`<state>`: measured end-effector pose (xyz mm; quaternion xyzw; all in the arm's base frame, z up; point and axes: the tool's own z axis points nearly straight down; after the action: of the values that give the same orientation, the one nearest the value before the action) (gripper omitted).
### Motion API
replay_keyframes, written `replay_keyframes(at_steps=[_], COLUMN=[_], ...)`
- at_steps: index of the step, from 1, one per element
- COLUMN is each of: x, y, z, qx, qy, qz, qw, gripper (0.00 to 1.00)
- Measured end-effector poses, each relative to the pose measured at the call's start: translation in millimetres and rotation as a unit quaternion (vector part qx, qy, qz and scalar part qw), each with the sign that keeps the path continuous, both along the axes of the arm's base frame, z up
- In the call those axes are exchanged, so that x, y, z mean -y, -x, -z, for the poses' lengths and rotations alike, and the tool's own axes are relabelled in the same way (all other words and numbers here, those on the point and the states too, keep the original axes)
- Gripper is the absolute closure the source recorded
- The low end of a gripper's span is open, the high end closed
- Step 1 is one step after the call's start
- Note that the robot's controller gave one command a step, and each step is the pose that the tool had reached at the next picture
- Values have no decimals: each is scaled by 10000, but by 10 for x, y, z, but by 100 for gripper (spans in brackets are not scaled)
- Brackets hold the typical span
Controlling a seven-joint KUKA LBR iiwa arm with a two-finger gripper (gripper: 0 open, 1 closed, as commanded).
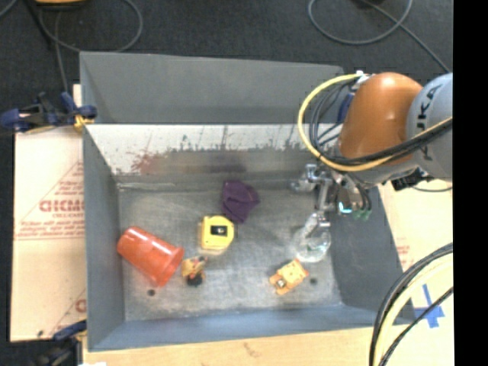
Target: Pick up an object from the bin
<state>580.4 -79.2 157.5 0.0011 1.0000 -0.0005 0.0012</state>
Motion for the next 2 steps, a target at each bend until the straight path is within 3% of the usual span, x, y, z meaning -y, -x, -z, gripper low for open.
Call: replay_keyframes(at_steps=[1, 2], x=[-1, 56], y=[-7, 171], z=[-9, 241], qx=[11, 57], qy=[2, 8], qz=[-7, -732], qw=[10000, 9973], gripper=[0, 0])
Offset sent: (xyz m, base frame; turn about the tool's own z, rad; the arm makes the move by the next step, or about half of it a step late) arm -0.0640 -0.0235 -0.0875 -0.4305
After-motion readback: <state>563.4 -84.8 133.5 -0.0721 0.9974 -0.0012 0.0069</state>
